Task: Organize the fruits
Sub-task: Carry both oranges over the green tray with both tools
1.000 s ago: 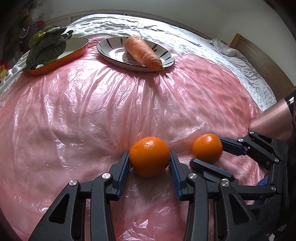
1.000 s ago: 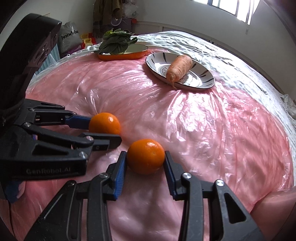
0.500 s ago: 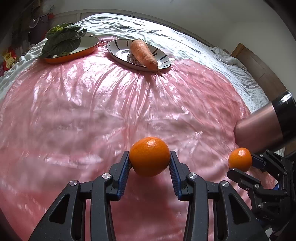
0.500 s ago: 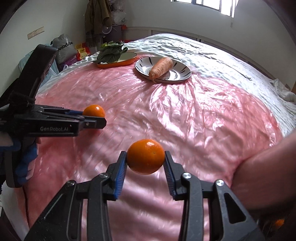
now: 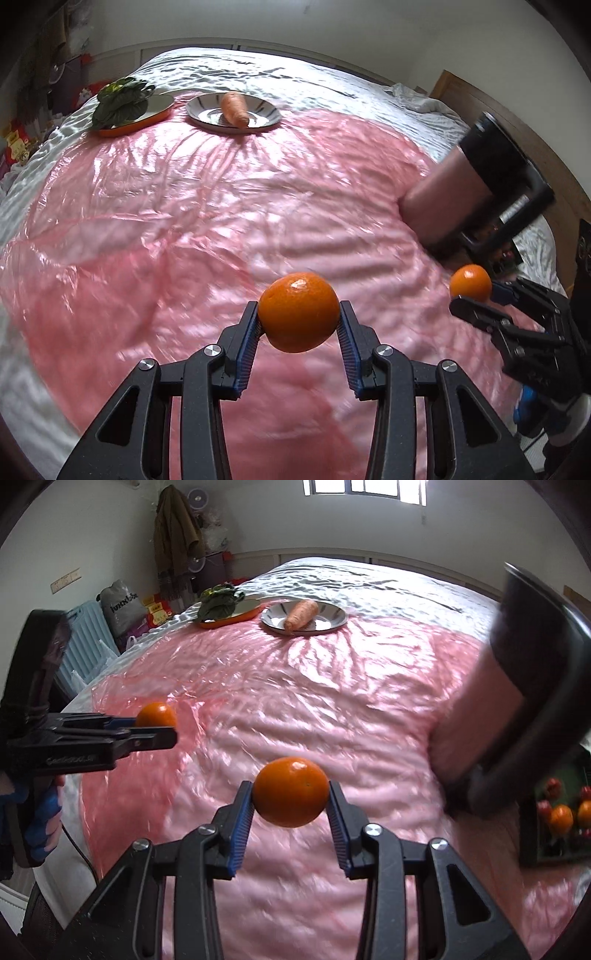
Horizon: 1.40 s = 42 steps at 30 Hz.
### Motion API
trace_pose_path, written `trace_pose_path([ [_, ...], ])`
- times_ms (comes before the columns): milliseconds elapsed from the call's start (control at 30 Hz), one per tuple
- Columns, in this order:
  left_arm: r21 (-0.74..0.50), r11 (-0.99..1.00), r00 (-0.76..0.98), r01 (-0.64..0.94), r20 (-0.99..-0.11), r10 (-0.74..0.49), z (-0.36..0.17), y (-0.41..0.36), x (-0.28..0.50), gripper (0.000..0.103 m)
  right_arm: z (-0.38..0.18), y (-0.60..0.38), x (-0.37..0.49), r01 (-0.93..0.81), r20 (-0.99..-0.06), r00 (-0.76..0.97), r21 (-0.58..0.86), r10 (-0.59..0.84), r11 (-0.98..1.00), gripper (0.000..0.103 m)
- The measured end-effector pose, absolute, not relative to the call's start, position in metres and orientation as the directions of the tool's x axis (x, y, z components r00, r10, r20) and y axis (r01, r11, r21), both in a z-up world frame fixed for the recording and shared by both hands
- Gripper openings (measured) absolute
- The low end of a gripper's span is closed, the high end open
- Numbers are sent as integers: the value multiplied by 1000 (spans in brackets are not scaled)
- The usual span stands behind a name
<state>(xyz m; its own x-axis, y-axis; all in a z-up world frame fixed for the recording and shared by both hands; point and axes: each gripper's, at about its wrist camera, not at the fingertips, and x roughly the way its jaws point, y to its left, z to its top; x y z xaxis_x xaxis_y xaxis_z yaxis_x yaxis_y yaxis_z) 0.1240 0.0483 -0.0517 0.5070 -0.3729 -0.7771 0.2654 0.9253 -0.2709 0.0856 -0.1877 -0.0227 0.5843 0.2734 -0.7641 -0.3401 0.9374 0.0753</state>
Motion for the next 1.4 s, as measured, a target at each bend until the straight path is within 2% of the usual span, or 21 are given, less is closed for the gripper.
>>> trace_pose_path([
  [333,-329,841,424,430,-748,-510,-26,-52,70,36,-19,-292,48,-185,-773,619,33,142,982,80],
  [767,-277,671,299,687,-734,-609,8,-234,53,36,-15,-449,50,38,-750,661,5,-21,999,80],
  [1133,-205,632,279,747,-767,-578,-9,-362,106,36,-36,-536,99,114,-751,656,2,-74,993,79],
  [1400,-111,708,376,697,-784,-493,-32,-421,167,36,-62,-576,132,126,-786,612,-15,-89,992,80],
])
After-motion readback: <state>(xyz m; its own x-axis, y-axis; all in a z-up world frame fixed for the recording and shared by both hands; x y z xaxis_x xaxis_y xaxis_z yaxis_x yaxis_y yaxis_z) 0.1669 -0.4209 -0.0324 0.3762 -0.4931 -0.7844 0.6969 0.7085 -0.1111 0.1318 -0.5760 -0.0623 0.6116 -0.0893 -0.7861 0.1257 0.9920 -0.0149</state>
